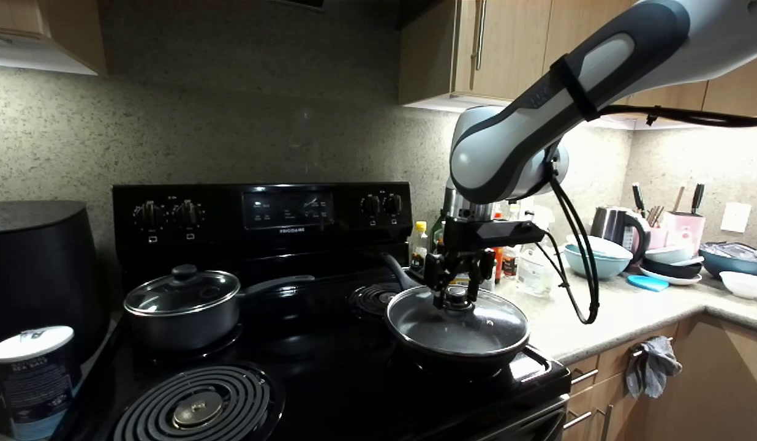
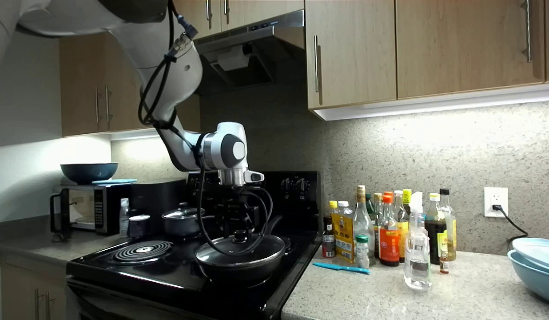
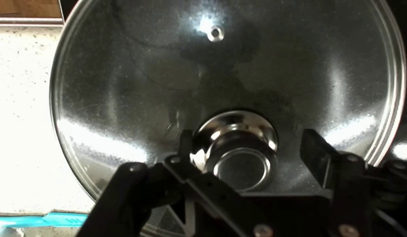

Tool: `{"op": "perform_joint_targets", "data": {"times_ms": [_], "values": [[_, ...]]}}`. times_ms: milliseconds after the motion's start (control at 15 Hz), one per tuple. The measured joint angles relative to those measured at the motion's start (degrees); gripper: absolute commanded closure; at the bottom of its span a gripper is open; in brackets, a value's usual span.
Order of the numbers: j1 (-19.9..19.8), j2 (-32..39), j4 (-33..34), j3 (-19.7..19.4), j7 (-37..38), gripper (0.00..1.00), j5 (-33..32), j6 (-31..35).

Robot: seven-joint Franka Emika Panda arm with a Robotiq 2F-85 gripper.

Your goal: Remove the lid from the pot

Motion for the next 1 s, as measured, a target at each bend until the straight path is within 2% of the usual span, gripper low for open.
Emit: {"op": "perform_joint_targets", "data": {"times_ms": [267, 333, 1000], "values": [[-0.1, 0.0, 0.47, -0.11, 0.0, 0.7, 0.03, 0.02], [-0.08, 0.0, 0.74, -0.09, -0.01, 0.73, 0.03, 0.02], [-0.05, -0.36, 0.51, -0.07, -0.12, 0.74, 0.03, 0.53]]}}
